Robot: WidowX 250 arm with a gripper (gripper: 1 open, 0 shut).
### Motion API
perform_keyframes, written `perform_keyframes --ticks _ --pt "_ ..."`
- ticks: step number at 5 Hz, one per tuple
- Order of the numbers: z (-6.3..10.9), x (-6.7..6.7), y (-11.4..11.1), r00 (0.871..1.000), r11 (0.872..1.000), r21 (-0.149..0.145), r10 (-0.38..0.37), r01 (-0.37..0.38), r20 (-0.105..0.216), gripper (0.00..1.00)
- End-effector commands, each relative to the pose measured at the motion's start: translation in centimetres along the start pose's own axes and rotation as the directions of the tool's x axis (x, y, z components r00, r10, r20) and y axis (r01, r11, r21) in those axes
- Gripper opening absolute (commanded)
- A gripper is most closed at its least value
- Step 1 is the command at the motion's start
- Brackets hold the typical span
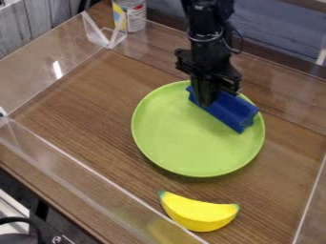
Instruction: Put the blue object in the green plate
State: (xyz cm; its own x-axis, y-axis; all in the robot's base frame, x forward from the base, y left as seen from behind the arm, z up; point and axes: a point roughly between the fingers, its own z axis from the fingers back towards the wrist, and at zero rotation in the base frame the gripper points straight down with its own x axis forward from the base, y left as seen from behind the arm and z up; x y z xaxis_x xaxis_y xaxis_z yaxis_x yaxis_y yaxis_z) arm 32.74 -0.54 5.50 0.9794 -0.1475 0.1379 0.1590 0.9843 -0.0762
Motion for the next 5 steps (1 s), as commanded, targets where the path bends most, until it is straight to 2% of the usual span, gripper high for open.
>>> perform_keyframes --ticks 1,5 --pt "1.2 1.5 0.7 0.998 1.0 0.019 0.007 -0.008 0.066 0.0" --pt "0.1 2.3 1.7 0.997 0.999 0.036 0.027 -0.03 0.074 0.0"
